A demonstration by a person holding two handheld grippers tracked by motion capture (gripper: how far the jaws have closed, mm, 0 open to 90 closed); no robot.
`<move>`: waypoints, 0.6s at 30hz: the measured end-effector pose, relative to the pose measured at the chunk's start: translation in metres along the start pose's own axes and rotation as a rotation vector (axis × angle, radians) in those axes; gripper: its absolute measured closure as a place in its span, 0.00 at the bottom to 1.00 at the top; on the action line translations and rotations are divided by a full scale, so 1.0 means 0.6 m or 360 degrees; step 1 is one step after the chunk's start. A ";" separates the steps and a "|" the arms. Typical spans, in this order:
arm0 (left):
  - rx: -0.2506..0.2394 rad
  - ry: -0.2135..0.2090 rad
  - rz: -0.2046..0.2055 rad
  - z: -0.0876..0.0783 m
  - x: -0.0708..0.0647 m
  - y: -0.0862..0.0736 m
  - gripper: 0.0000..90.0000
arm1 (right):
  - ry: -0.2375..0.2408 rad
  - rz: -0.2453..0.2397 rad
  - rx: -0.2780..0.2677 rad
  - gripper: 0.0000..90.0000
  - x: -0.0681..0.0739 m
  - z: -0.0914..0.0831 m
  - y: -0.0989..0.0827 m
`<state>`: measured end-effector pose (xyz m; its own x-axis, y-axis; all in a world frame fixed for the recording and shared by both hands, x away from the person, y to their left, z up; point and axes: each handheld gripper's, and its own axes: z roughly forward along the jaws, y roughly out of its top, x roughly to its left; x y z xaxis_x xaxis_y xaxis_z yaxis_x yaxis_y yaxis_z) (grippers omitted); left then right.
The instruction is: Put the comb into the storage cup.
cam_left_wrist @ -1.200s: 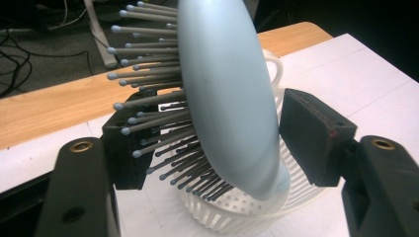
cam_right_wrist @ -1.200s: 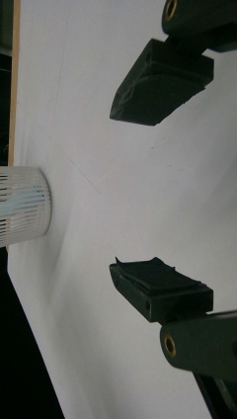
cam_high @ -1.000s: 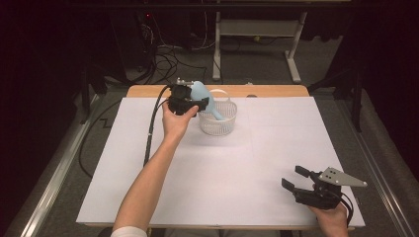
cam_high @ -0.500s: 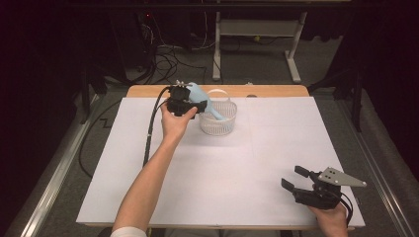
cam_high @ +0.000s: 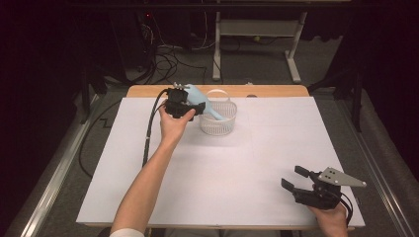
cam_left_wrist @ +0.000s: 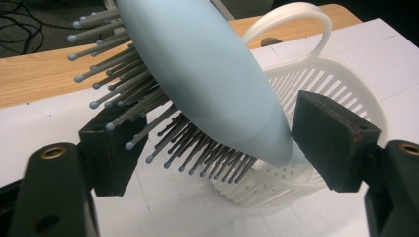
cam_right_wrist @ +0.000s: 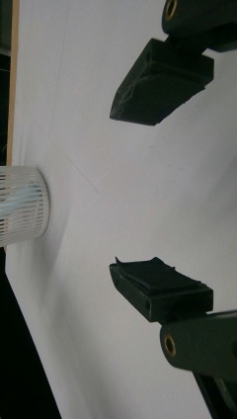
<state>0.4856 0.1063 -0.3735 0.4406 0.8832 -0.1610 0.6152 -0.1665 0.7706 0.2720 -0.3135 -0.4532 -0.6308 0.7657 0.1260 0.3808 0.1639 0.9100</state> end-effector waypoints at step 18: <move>-0.0013 -0.0007 0.0002 -0.013 0.005 -0.004 0.24 | -0.0001 -0.0002 0.0001 0.29 0.001 0.001 0.000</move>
<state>0.4801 0.1128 -0.3709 0.4442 0.8811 -0.1626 0.6092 -0.1639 0.7759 0.2720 -0.3129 -0.4532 -0.6307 0.7659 0.1250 0.3805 0.1649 0.9100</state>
